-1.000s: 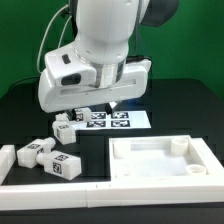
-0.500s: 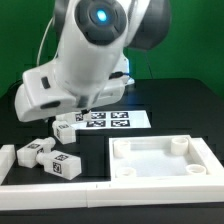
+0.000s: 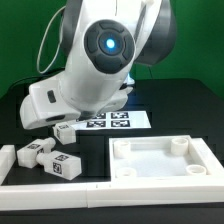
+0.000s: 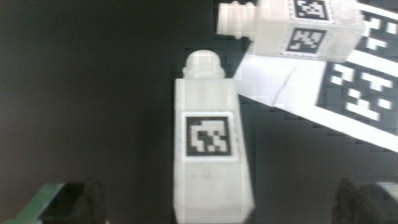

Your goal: Assemble one leg

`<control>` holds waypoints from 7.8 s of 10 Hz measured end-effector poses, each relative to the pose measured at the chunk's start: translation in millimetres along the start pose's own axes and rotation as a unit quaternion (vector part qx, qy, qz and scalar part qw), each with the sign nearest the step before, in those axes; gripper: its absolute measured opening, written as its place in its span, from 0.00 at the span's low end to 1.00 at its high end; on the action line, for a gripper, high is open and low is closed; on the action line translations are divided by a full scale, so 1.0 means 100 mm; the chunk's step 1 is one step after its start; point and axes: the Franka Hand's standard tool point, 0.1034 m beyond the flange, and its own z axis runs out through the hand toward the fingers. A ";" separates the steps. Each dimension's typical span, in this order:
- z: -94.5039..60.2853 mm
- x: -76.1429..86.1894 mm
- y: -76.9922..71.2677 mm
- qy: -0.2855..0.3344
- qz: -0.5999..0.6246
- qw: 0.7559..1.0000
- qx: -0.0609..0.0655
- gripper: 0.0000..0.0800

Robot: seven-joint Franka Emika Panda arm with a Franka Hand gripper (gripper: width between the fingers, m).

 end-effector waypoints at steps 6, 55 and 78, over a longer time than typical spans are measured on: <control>0.14 0.01 0.01 -0.016 0.034 0.999 -0.001 0.81; -2.33 0.97 -1.26 0.661 0.178 0.729 0.011 0.36; -2.14 1.24 -1.34 0.668 0.154 0.728 -0.012 0.80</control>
Offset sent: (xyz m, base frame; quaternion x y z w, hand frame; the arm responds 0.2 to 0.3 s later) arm 0.0000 0.0000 0.0000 0.0000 0.0000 0.0000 1.0000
